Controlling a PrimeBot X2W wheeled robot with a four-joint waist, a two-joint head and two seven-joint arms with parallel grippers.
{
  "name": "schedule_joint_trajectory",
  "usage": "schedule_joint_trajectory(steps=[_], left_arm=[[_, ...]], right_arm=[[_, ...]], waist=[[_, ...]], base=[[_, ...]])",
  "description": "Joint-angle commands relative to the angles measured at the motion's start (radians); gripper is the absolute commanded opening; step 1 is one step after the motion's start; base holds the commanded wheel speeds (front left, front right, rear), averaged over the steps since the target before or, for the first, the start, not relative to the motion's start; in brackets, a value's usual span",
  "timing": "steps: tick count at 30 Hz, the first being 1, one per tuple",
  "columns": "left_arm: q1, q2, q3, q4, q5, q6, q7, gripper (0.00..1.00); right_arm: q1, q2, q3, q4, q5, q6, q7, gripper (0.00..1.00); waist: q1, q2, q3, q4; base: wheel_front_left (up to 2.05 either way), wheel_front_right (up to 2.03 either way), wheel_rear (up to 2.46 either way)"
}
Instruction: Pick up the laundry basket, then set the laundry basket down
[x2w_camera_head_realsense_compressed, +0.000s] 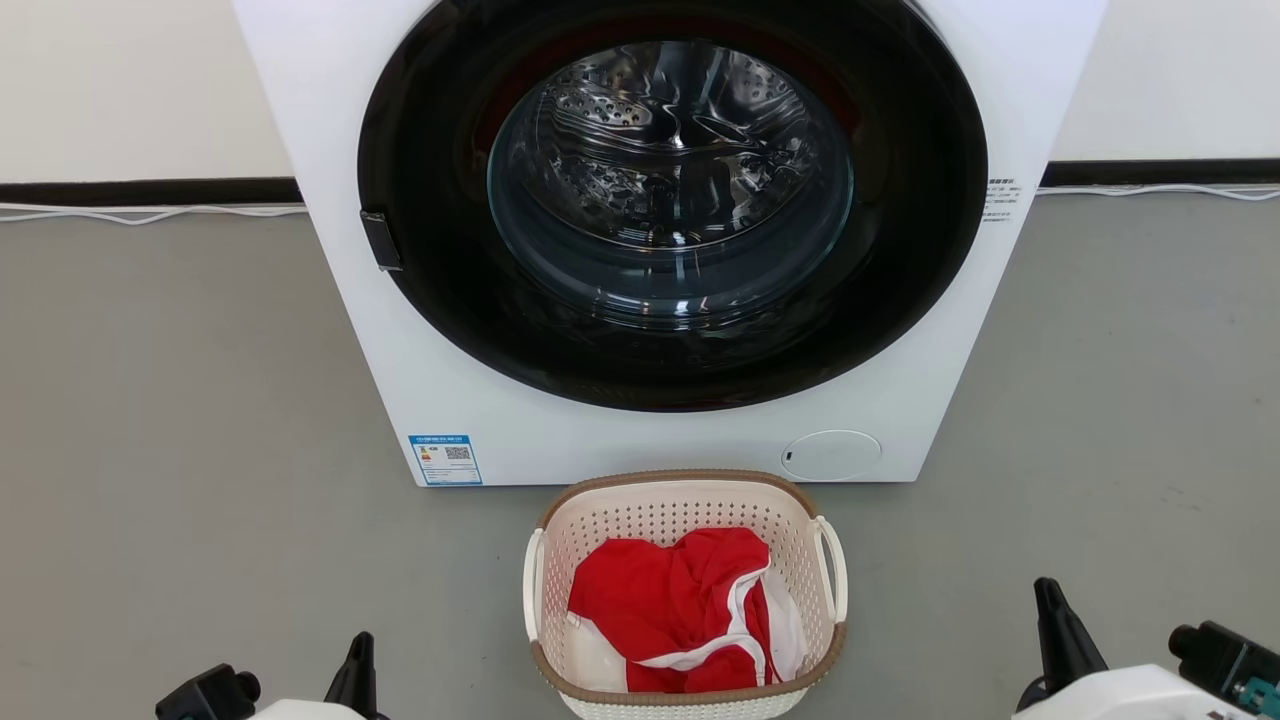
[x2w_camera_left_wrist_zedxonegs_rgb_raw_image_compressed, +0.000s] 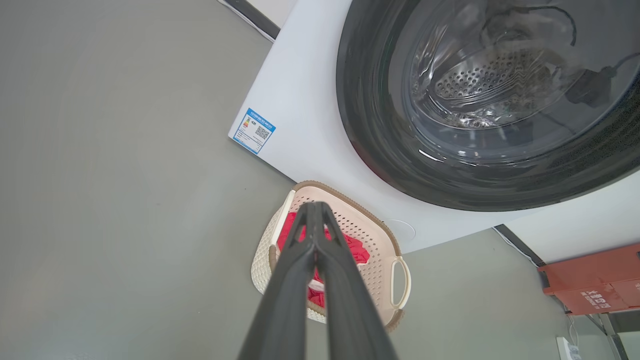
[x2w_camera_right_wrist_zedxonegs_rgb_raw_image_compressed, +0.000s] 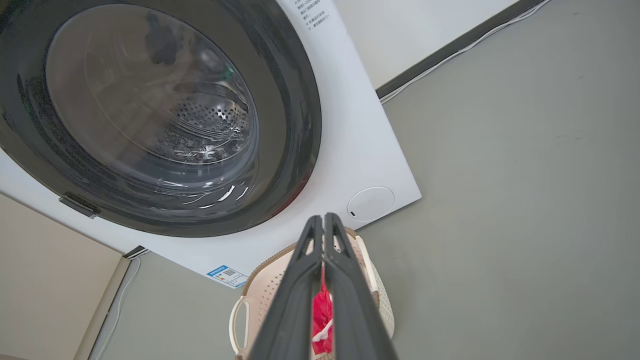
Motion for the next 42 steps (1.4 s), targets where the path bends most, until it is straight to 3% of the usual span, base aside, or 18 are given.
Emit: schedule_joint_trajectory(steps=[1, 42], left_arm=[[-0.057, 0.003, 0.025, -0.03, -0.025, -0.013, 0.004, 0.0], [-0.098, -0.049, 0.151, -0.066, -0.37, -0.122, 0.116, 0.0]], right_arm=[[-0.046, -0.012, 0.011, -0.033, 0.033, 0.003, 0.005, 0.0], [-0.086, -0.016, 0.024, -0.07, 0.551, 0.005, 0.078, 0.0]], waist=[[-0.0001, -0.0001, 0.0, 0.0], [-0.0001, -0.0001, 0.007, -0.006]], base=[[0.0, 0.0, 0.0], [0.0, 0.0, 0.0]])
